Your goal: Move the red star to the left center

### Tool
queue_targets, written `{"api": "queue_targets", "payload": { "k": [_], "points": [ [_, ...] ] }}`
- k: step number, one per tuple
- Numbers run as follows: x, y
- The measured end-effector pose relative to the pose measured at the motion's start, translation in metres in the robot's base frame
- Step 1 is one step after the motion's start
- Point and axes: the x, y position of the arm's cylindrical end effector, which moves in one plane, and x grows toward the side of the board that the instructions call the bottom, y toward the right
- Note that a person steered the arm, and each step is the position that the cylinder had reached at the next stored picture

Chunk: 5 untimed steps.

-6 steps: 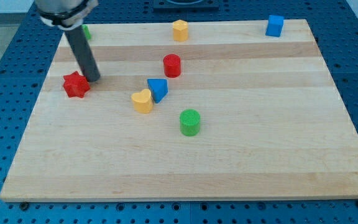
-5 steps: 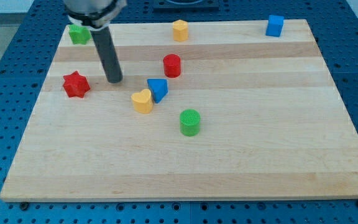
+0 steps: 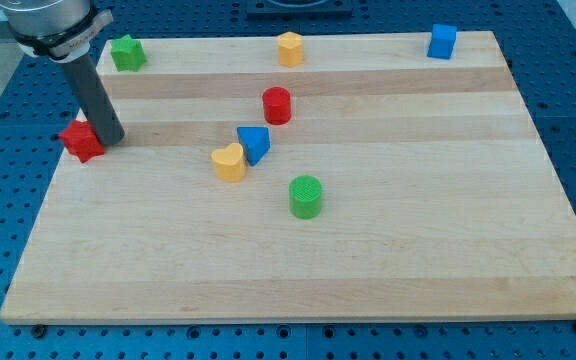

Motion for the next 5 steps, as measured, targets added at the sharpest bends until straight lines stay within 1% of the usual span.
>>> {"api": "queue_targets", "payload": {
  "k": [2,3,5],
  "points": [
    [-0.006,0.001],
    [-0.005,0.030],
    [0.053,0.098]
  ]
}}
